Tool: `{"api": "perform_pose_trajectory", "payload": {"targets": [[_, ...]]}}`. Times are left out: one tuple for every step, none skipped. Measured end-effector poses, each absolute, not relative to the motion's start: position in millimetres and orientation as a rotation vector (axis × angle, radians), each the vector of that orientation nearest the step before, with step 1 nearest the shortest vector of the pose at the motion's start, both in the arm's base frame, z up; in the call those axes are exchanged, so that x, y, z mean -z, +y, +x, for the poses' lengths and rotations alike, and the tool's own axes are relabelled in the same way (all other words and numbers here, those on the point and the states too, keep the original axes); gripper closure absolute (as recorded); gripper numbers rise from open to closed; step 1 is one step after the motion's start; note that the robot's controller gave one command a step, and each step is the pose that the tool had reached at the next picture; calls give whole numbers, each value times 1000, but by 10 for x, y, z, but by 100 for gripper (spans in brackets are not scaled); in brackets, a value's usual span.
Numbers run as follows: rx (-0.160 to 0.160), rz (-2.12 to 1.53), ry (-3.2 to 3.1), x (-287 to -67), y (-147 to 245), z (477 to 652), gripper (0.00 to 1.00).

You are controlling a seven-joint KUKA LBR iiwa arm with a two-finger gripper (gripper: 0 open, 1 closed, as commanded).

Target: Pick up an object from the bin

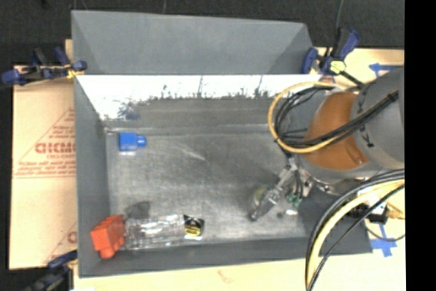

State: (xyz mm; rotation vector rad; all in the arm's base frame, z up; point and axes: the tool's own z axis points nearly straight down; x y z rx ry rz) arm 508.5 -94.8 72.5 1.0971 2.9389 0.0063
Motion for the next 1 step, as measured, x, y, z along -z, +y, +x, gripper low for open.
{"api": "perform_pose_trajectory", "payload": {"targets": [[4,1027,2956,-737,-736,5092,0]]}}
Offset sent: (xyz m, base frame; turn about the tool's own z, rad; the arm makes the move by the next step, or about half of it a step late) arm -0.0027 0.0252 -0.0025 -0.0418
